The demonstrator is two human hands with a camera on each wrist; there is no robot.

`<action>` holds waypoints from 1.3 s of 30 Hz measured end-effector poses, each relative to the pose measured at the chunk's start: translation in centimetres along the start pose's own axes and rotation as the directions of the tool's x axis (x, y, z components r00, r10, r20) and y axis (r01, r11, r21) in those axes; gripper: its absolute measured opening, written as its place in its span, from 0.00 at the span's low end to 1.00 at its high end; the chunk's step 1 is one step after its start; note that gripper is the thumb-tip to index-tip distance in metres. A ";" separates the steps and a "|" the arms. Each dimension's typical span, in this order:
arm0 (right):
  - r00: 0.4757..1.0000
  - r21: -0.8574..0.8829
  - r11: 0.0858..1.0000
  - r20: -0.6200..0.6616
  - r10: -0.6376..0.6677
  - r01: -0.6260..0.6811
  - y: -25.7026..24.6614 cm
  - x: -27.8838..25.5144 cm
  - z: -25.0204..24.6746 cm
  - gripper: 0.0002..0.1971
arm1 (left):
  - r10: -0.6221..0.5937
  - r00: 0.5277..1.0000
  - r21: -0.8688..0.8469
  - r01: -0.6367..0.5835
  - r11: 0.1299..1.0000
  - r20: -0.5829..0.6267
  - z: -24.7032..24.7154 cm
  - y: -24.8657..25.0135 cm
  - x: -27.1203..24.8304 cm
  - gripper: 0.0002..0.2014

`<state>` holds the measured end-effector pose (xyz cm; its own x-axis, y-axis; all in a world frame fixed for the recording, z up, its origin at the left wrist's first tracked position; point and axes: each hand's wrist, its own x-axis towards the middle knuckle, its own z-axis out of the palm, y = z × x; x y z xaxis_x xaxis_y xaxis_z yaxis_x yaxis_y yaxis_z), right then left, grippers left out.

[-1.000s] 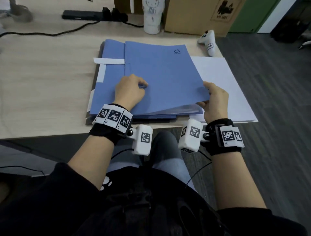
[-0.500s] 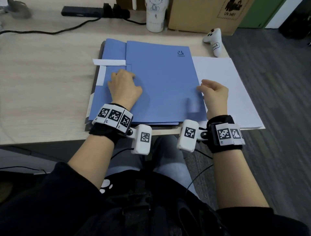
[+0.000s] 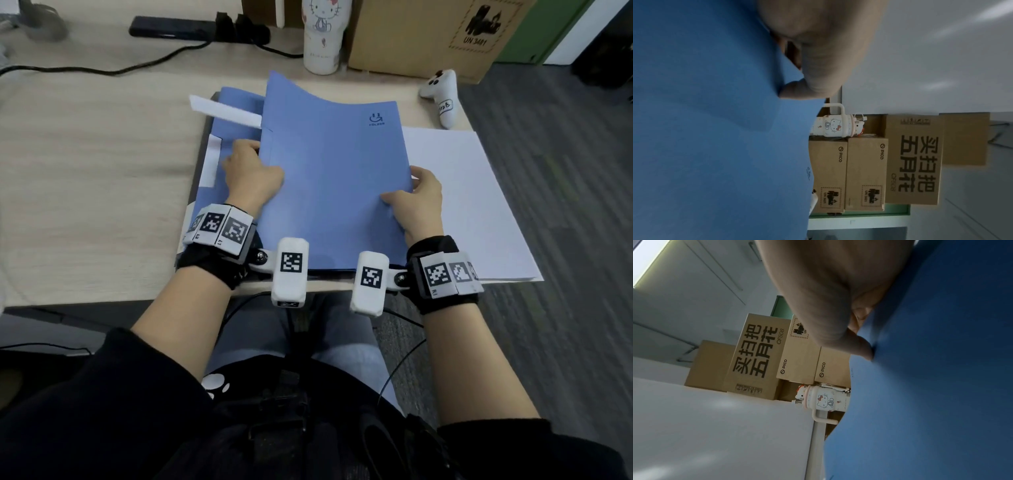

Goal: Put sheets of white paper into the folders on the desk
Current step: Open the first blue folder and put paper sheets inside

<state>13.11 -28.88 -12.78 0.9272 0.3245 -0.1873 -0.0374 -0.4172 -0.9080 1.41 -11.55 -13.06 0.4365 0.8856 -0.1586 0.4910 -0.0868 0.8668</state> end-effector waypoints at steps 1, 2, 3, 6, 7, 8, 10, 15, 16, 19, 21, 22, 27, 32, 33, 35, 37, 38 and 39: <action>1.000 0.021 1.000 -0.010 0.005 -0.004 0.1 0.0 0.1 0.28 | -0.005 1.000 -0.137 0.008 0.991 0.019 -0.1 0.2 -0.3 0.16; 1.000 0.046 0.999 -0.022 0.013 -0.012 0.0 -0.1 0.0 0.27 | -0.010 0.999 -0.231 0.019 0.973 0.040 -0.3 0.4 -0.5 0.17; 0.999 0.071 0.997 -0.042 0.015 -0.012 0.0 0.0 0.0 0.26 | -0.015 0.998 -0.291 0.031 0.956 0.059 -0.4 0.5 -0.7 0.17; 0.996 0.178 0.984 -0.080 0.034 -0.019 -0.7 -0.2 -0.5 0.26 | 0.022 0.994 -0.431 0.028 0.902 0.110 -0.9 0.5 -1.0 0.14; 0.997 0.202 0.979 -0.071 0.033 -0.018 -0.8 -0.1 -0.7 0.24 | 0.046 0.991 -0.462 0.016 0.887 0.123 -1.2 0.5 -1.2 0.14; 0.999 0.216 0.976 -0.042 0.030 -0.020 -1.0 -0.1 -1.0 0.20 | 0.067 0.989 -0.484 0.006 0.875 0.134 -1.5 0.4 -1.3 0.13; 0.999 0.233 0.972 0.043 0.017 -0.027 -1.3 -0.1 -1.3 0.12 | 0.105 0.983 -0.504 -0.015 0.863 0.150 -2.2 0.2 -1.5 0.12; 0.978 0.335 0.940 0.209 -0.013 -0.059 -1.4 -0.6 -1.8 0.10 | 0.145 0.973 -0.507 -0.034 0.861 0.181 -3.6 -0.3 -2.3 0.11; 0.974 0.347 0.936 0.224 -0.021 -0.060 -1.4 -0.8 -1.8 0.10 | 0.142 0.975 -0.503 -0.036 0.864 0.173 -3.8 -0.4 -2.5 0.11; 0.960 0.402 0.912 0.277 -0.038 -0.080 -1.5 -1.3 -1.9 0.11 | 0.140 0.979 -0.509 -0.048 0.860 0.146 -4.3 -0.7 -3.1 0.13; 0.947 0.442 0.890 0.318 -0.037 -0.114 -1.6 -1.5 -2.0 0.11 | 0.152 0.978 -0.522 -0.058 0.851 0.140 -4.7 -0.8 -3.4 0.13; 0.945 0.449 0.885 0.326 -0.037 -0.120 -1.7 -1.6 -2.0 0.11 | 0.167 0.976 -0.520 -0.072 0.851 0.138 -4.8 -0.8 -3.6 0.13; 0.962 0.481 0.874 0.265 -0.069 -0.070 -1.8 -2.2 -1.4 0.09 | 0.195 0.973 -0.494 -0.108 0.863 0.127 -4.8 -0.6 -4.1 0.13; 0.972 0.458 0.888 0.187 -0.139 0.039 -1.9 -2.7 -1.1 0.06 | 0.162 0.975 -0.304 -0.109 0.946 0.152 -5.2 -1.1 -3.8 0.08; 0.973 0.463 0.885 0.178 -0.146 0.048 -1.9 -2.7 -1.2 0.06 | 0.189 0.976 -0.179 -0.168 0.969 0.106 -5.6 -1.1 -3.5 0.11; 0.974 0.474 0.878 0.160 -0.159 0.065 -1.9 -2.6 -1.4 0.06 | 0.273 0.960 0.128 -0.265 0.956 -0.057 -6.6 -0.9 -3.1 0.15; 0.974 0.483 0.872 0.147 -0.171 0.080 -2.0 -2.7 -1.5 0.06 | 0.380 0.889 0.284 -0.307 0.908 -0.257 -7.7 -0.3 -2.8 0.13; 0.974 0.488 0.869 0.142 -0.178 0.087 -2.0 -2.7 -1.5 0.06 | 0.430 0.841 0.320 -0.329 0.888 -0.328 -8.2 -0.1 -2.6 0.12; 0.973 0.491 0.866 0.137 -0.186 0.096 -2.1 -2.7 -1.5 0.06 | 0.476 0.798 0.368 -0.344 0.864 -0.369 -8.5 0.1 -2.3 0.12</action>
<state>11.26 -30.18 -9.78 0.8577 0.5100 -0.0649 -0.1266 0.0871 -0.9881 -6.00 -9.73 -8.59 0.3036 0.8342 0.4603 0.5513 -0.5478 0.6292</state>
